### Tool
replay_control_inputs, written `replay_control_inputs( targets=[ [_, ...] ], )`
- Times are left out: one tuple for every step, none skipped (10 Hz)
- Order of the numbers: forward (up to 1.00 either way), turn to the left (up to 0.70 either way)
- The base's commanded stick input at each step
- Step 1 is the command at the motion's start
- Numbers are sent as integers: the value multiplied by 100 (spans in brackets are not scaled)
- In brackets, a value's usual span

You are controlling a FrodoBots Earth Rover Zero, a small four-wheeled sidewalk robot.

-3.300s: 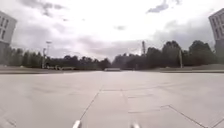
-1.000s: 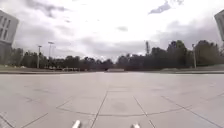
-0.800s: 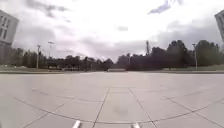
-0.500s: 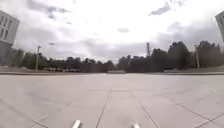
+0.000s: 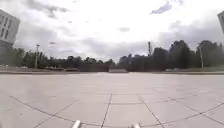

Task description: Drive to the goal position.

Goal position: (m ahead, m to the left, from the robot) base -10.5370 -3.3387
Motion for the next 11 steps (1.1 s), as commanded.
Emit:
replay_control_inputs(
  targets=[
    [100,0],
    [100,0],
    [100,0],
    [100,0],
    [100,0],
    [100,0],
    [100,0],
    [100,0],
    [100,0],
    [100,0],
    [100,0]
  ],
)
